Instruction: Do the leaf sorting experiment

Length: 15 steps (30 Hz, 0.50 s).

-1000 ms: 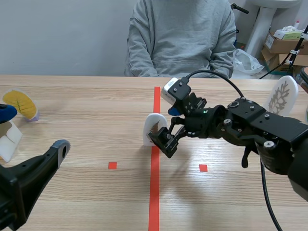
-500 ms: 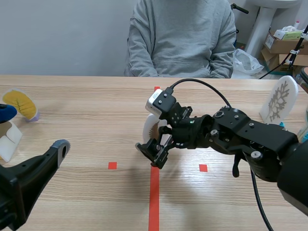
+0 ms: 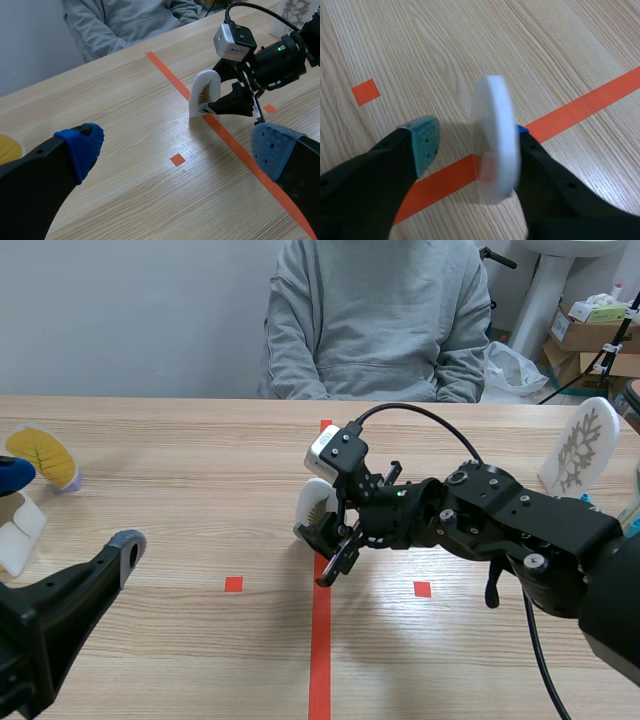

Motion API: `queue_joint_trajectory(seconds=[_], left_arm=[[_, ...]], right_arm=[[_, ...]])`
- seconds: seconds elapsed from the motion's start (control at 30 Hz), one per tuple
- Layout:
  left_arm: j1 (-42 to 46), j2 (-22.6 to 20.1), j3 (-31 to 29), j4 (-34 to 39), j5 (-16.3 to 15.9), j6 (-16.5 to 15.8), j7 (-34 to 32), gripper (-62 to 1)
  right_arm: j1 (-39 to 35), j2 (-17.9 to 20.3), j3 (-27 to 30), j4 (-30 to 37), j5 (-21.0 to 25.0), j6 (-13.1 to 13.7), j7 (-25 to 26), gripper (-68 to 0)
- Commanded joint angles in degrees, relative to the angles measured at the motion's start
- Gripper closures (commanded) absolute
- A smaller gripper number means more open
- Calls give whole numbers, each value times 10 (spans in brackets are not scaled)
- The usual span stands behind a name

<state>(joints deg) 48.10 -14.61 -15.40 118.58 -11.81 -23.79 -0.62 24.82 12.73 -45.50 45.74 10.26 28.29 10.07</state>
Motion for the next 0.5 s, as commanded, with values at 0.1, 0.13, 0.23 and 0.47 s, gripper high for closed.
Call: queue_joint_trajectory(seconds=[0.1, 0.13, 0.23, 0.47], left_arm=[[3, 2, -1, 2, -4, 1, -8, -623], [3, 2, -1, 2, -4, 1, -8, -623], [3, 2, -1, 2, -4, 1, -8, -623], [3, 2, -1, 2, -4, 1, -8, -623]], right_arm=[[9, 2, 7, 14, 4, 0, 7, -114], [9, 2, 7, 14, 4, 0, 7, -93], [9, 2, 7, 14, 4, 0, 6, -44], [9, 13, 9, 19, 5, 1, 6, -18]])
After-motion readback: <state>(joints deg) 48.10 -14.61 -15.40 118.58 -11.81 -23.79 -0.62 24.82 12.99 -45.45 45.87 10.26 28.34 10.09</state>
